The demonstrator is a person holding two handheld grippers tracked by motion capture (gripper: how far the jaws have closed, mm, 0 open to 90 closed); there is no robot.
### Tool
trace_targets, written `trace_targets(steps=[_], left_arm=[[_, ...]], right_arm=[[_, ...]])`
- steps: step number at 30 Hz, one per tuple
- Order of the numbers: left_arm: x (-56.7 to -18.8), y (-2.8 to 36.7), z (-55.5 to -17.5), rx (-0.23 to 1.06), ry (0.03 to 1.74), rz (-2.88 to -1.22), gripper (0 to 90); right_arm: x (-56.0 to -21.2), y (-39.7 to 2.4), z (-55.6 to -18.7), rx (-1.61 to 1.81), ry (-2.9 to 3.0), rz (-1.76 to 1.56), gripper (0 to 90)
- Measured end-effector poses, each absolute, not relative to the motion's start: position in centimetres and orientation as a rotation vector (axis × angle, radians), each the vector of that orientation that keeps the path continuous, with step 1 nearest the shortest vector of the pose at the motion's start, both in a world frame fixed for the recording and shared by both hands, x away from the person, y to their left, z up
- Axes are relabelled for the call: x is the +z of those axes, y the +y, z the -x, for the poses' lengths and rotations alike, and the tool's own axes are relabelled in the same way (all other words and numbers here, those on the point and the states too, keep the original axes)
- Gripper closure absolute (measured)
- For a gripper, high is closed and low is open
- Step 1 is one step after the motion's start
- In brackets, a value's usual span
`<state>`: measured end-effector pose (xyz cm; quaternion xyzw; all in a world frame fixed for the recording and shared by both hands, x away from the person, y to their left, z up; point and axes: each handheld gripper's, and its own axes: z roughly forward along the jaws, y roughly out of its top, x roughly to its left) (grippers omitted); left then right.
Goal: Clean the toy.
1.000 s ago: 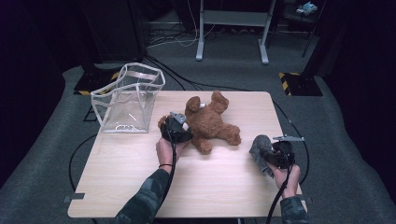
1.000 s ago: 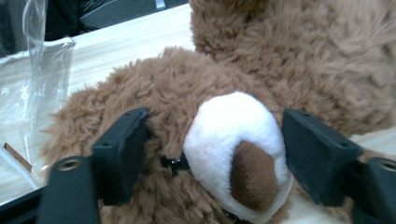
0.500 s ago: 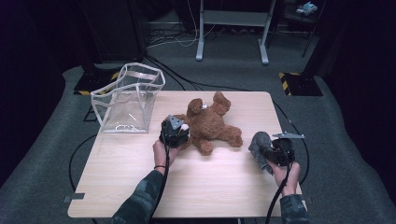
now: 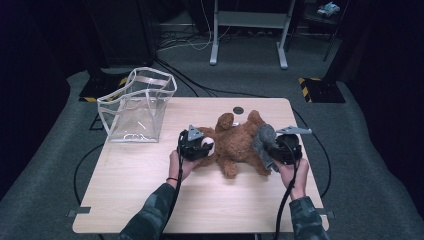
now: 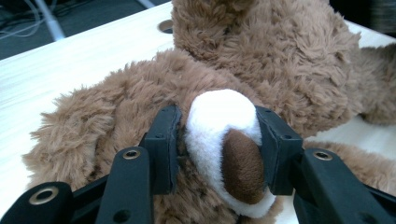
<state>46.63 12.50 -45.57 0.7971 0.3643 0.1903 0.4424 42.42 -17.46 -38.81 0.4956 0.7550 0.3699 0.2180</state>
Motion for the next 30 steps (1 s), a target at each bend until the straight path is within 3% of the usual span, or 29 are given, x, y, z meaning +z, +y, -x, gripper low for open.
trace_targets(steps=[8, 16, 19, 23, 30], left_arm=[[-45.6, 12.8, -46.0, 0.391, 0.852, -1.976, 53.3], [-44.7, 13.7, -45.2, 0.455, 0.894, -1.922, 30.8], [-44.6, 14.8, -44.6, 0.484, 0.927, -1.883, 28.6], [-45.1, 17.1, -44.7, 0.51, 1.039, -1.818, 31.0], [-47.5, 18.6, -46.1, 0.41, 1.171, -1.813, 38.0]], right_arm=[[-40.2, -12.5, -45.3, 0.979, 2.187, -1.333, 76.2], [-42.1, -12.5, -46.0, 0.968, 2.187, -1.395, 77.0], [-42.0, -12.6, -45.9, 0.969, 2.187, -1.383, 77.0], [-42.0, -12.6, -45.8, 0.958, 2.18, -1.382, 77.1], [-42.3, -13.4, -45.7, 0.933, 2.165, -1.412, 77.3]])
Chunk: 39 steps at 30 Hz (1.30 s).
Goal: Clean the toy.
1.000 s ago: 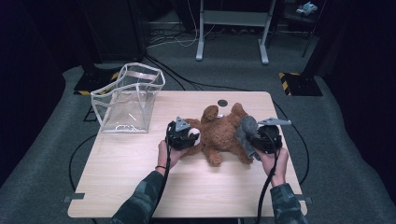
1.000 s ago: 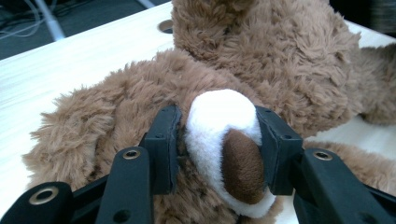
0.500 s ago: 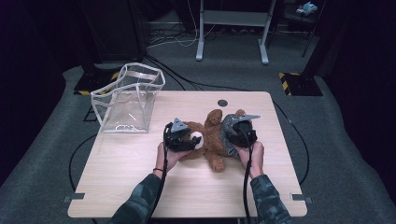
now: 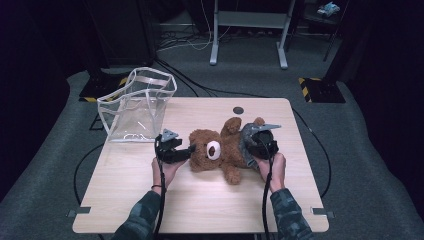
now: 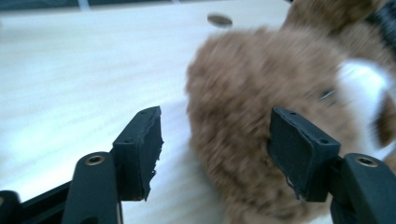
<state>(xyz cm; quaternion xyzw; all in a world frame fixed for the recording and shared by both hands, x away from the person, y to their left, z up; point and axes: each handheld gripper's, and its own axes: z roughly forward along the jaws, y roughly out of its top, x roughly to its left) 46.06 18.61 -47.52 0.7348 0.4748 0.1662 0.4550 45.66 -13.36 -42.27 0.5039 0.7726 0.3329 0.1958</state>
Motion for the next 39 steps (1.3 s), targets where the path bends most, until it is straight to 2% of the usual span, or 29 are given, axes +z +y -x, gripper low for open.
trace_targets(steps=[6, 11, 19, 24, 29, 32, 34, 39], left_arm=[[-48.1, 17.9, -47.0, 0.403, 1.186, -1.81, 42.7], [-48.3, 17.5, -47.7, 0.387, 1.19, -1.815, 43.8], [-48.1, 16.8, -48.2, 0.375, 1.157, -1.85, 43.3], [-47.9, 18.4, -47.8, 0.414, 1.234, -1.877, 24.8], [-49.4, 20.6, -47.1, 0.448, 1.29, -1.917, 16.3], [-50.5, 21.9, -46.9, 0.424, 1.319, -1.953, 15.0], [-51.0, 22.3, -46.7, 0.459, 1.327, -1.956, 14.8], [-52.1, 23.2, -46.7, 0.437, 1.331, -1.997, 14.4]], right_arm=[[-42.2, -13.7, -45.5, 0.874, 2.147, -1.413, 77.3], [-40.4, -12.8, -44.6, 0.932, 2.147, -1.362, 77.3], [-38.0, -7.0, -44.6, 1.055, 2.253, -1.206, 77.1], [-38.2, -3.6, -45.8, 1.062, 2.305, -1.155, 76.8], [-39.3, -1.5, -46.8, 0.999, 2.349, -1.129, 76.4], [-39.9, -1.3, -47.2, 0.975, 2.36, -1.131, 76.2], [-40.0, -1.3, -47.2, 0.979, 2.365, -1.131, 76.3], [-39.9, -1.1, -46.0, 1.016, 2.35, -1.084, 76.2]])
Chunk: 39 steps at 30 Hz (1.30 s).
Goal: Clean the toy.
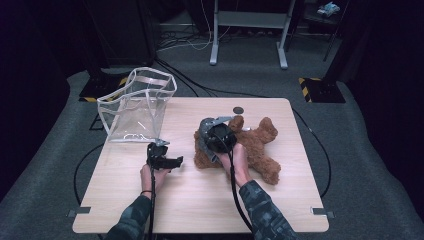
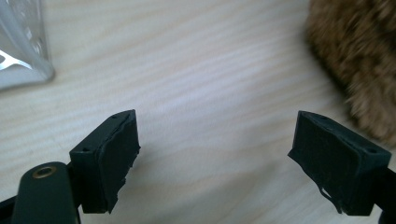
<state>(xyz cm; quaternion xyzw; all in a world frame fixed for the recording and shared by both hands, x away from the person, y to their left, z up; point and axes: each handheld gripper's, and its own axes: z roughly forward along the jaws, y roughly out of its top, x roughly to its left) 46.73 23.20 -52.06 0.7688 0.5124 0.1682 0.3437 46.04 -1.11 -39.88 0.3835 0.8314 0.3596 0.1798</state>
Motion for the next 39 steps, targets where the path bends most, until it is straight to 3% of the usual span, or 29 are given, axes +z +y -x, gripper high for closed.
trace_targets(steps=[7, 23, 26, 31, 35, 39], left_arm=[[-52.7, 23.0, -46.2, 0.561, 1.304, -2.01, 15.0], [-52.9, 23.3, -46.0, 0.586, 1.293, -1.995, 15.0], [-52.8, 23.3, -45.9, 0.583, 1.292, -2.006, 15.0], [-52.9, 23.1, -45.9, 0.588, 1.292, -1.995, 15.0], [-52.8, 23.1, -45.9, 0.59, 1.28, -2.015, 15.1], [-52.8, 23.1, -45.9, 0.593, 1.282, -2.011, 15.1]], right_arm=[[-41.0, -0.1, -45.7, 1.017, 2.405, -1.083, 76.3], [-48.1, 0.5, -43.2, 0.939, 2.596, -1.09, 76.4], [-47.2, 0.0, -42.7, 1.001, 2.567, -1.078, 76.2], [-41.9, -1.3, -42.7, 1.115, 2.441, -1.029, 75.9], [-38.7, -1.9, -44.9, 1.117, 2.348, -1.068, 75.8], [-38.1, -1.3, -47.3, 1.059, 2.316, -1.103, 75.6]])
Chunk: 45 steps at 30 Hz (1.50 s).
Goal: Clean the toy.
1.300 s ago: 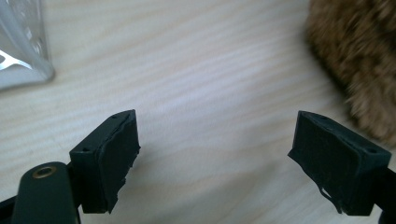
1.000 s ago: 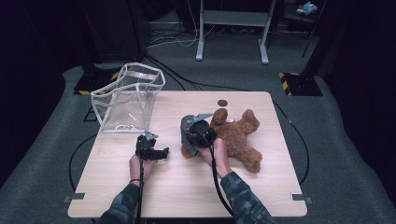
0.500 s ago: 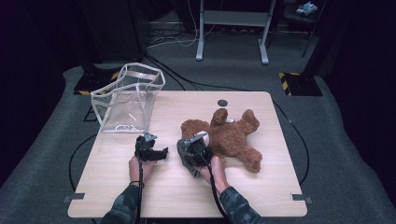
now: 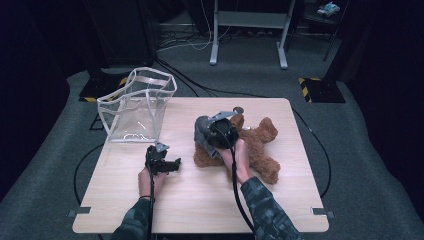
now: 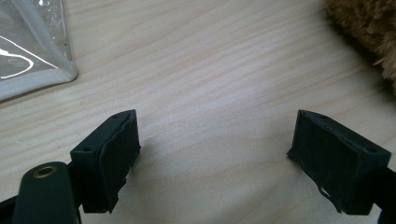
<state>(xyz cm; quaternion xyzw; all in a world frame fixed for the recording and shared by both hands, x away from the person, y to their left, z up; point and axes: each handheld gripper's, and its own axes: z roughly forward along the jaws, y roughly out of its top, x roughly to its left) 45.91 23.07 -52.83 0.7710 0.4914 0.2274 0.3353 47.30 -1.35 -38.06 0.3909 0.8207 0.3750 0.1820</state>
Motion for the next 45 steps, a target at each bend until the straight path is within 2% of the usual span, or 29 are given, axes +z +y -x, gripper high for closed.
trace_targets(steps=[4, 20, 23, 29, 34, 39, 45], left_arm=[[-52.9, 23.0, -45.9, 0.596, 1.285, -2.002, 15.1], [-52.9, 23.0, -45.9, 0.597, 1.283, -2.005, 15.1], [-52.9, 23.0, -45.9, 0.598, 1.283, -2.004, 15.1], [-52.9, 23.0, -45.9, 0.596, 1.285, -2.0, 15.1], [-52.8, 23.0, -45.9, 0.6, 1.281, -2.01, 15.2], [-52.9, 23.0, -45.9, 0.601, 1.286, -2.0, 15.1], [-52.8, 23.0, -45.8, 0.595, 1.287, -2.005, 15.1]], right_arm=[[-39.3, -0.4, -47.9, 1.009, 2.37, -1.105, 75.7], [-47.9, 0.1, -43.9, 0.922, 2.6, -1.157, 75.8], [-47.3, -0.4, -43.7, 0.948, 2.589, -1.126, 75.7], [-41.1, -1.4, -43.6, 1.055, 2.426, -1.031, 75.5], [-38.0, -1.9, -46.2, 1.046, 2.32, -1.064, 75.4], [-38.4, -1.5, -48.0, 1.017, 2.323, -1.104, 75.4], [-41.4, -0.2, -46.2, 0.99, 2.412, -1.052, 75.5]])
